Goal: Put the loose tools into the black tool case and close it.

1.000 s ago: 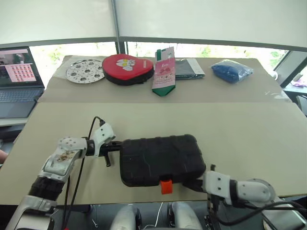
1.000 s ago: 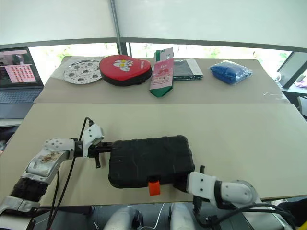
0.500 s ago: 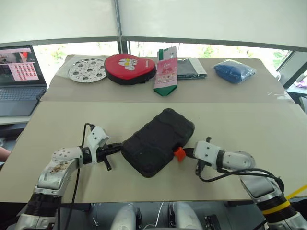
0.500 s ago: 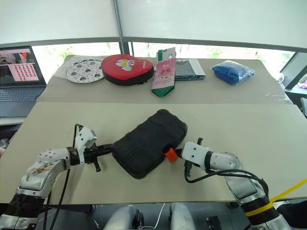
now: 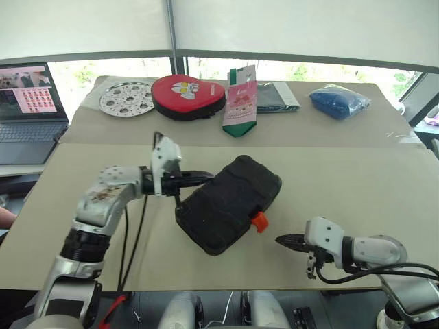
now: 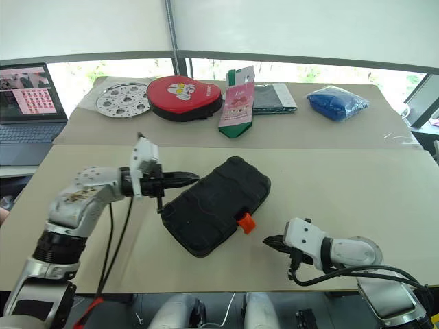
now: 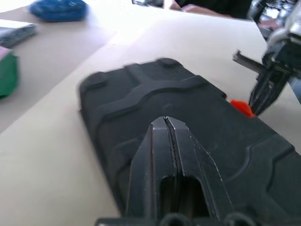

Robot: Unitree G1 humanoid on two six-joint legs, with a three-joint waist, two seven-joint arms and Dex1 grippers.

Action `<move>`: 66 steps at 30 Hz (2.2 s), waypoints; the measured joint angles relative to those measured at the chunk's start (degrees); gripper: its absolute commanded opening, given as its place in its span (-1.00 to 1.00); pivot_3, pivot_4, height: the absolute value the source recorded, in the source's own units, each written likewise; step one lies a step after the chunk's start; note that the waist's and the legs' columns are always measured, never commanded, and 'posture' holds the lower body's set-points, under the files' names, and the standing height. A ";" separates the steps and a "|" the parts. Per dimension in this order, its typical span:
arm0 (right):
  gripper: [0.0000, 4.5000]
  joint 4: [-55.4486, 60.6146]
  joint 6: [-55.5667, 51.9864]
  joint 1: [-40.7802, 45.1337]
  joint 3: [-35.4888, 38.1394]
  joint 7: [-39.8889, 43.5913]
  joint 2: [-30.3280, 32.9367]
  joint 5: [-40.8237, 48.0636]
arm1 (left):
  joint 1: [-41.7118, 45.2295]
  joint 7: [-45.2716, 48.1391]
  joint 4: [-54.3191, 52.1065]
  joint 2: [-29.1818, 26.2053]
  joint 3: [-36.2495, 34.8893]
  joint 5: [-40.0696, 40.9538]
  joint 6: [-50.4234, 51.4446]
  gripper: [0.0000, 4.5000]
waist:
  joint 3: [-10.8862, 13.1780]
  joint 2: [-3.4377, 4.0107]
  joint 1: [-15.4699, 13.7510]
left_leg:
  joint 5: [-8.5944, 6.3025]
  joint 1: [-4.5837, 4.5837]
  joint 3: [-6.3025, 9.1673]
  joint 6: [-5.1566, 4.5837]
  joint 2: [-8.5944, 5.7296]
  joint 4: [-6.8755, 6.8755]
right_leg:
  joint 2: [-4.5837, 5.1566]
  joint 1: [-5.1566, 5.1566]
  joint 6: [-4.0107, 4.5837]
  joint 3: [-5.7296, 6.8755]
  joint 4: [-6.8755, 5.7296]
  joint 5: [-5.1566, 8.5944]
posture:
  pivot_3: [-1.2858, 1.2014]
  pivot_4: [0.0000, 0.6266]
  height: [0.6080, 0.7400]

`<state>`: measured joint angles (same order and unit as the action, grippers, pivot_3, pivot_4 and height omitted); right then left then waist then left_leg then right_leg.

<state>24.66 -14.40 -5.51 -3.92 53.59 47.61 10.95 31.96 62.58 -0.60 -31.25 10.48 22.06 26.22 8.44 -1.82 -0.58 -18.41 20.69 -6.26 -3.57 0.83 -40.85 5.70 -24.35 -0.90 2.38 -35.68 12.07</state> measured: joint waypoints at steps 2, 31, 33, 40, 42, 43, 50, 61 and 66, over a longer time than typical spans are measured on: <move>-1.00 0.86 -1.12 1.36 -0.18 -0.04 -0.05 0.00 | 0.20 0.01 0.85 0.81 2.41 -1.91 -0.31 -0.99 | 0.00 -0.01 0.01 | 0.00 0.00 0.02 0.00 0.02 0.00 | -0.05 0.00 0.00 -0.02 0.01 0.00 | 0.03 -0.52 1.00; -1.00 -1.38 -5.74 9.72 -6.52 -0.13 -5.39 -1.54 | -0.04 -1.15 0.05 1.37 3.50 -4.98 -0.63 -0.99 | 0.00 0.00 -0.05 | -0.01 0.00 0.05 -0.03 0.05 -0.04 | -0.04 -0.01 -0.02 -0.02 -0.03 0.01 | 0.03 -0.52 1.00; -1.00 -1.34 -7.01 10.68 -6.92 0.33 -5.38 -1.53 | -0.04 -1.14 0.05 1.38 3.50 -4.99 -0.62 -0.99 | 0.00 0.00 0.04 | -0.01 -0.01 0.05 -0.03 0.05 -0.04 | -0.05 -0.01 -0.02 -0.02 -0.03 0.01 | 0.03 -0.52 1.00; -1.00 -1.35 -9.82 12.58 -9.22 1.25 -5.24 -2.01 | -0.06 -1.13 -0.08 1.47 3.66 -5.00 -0.53 -0.99 | 0.00 0.00 0.04 | -0.01 -0.01 0.05 -0.02 0.06 -0.04 | -0.05 -0.01 -0.01 -0.02 -0.05 0.01 | 0.03 -0.52 1.00; -1.00 -1.34 -9.99 12.55 -9.19 1.36 -4.55 -2.04 | -0.09 -1.12 -0.21 1.47 3.87 -5.01 -0.51 -0.99 | 0.00 0.00 -0.05 | -0.01 -0.01 0.05 -0.02 0.05 -0.04 | -0.04 -0.01 -0.02 -0.02 -0.04 0.01 | 0.03 -0.52 1.00; -1.00 -1.33 -9.99 12.37 -9.05 1.38 -4.06 -2.02 | -0.11 -1.13 -0.26 1.50 3.99 -5.02 -0.68 -0.99 | 0.00 0.00 -0.07 | -0.01 -0.01 0.05 -0.03 0.05 -0.04 | -0.04 -0.01 -0.02 -0.02 -0.04 0.01 | 0.03 -0.52 1.00; -1.00 0.06 -10.29 8.19 -6.80 0.92 -3.11 -0.63 | -0.23 -1.12 -0.81 1.57 4.37 -5.39 -0.81 -0.99 | -0.01 0.01 -0.20 | -0.02 0.00 0.05 -0.03 0.04 -0.03 | -0.03 0.00 -0.02 -0.01 -0.02 0.01 | 0.03 -0.52 1.00; -1.00 7.06 -10.65 1.78 5.30 2.42 -0.11 8.43 | -0.57 -0.95 -0.94 1.05 4.27 -5.60 -0.66 -0.99 | -0.02 0.03 -0.09 | -0.08 -0.15 0.06 -0.15 0.04 -0.02 | -0.02 0.11 -0.04 -0.05 -0.03 0.02 | 0.03 -0.52 1.00; -1.00 7.00 -11.29 4.59 4.23 1.27 -1.53 8.55 | -0.47 -0.63 -0.90 1.07 4.32 -5.79 -0.77 -0.99 | -0.02 0.03 -0.11 | -0.06 -0.15 0.05 -0.12 0.04 -0.02 | -0.02 0.10 -0.03 -0.05 -0.02 0.02 | 0.03 -0.52 1.00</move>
<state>31.66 -25.69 -0.92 0.30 54.86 46.07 19.49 31.49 61.95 -1.50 -30.18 14.81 16.27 25.45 8.42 -1.79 -0.69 -18.48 20.55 -6.21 -3.68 0.87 -40.88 5.68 -24.25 -0.93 2.33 -35.71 12.09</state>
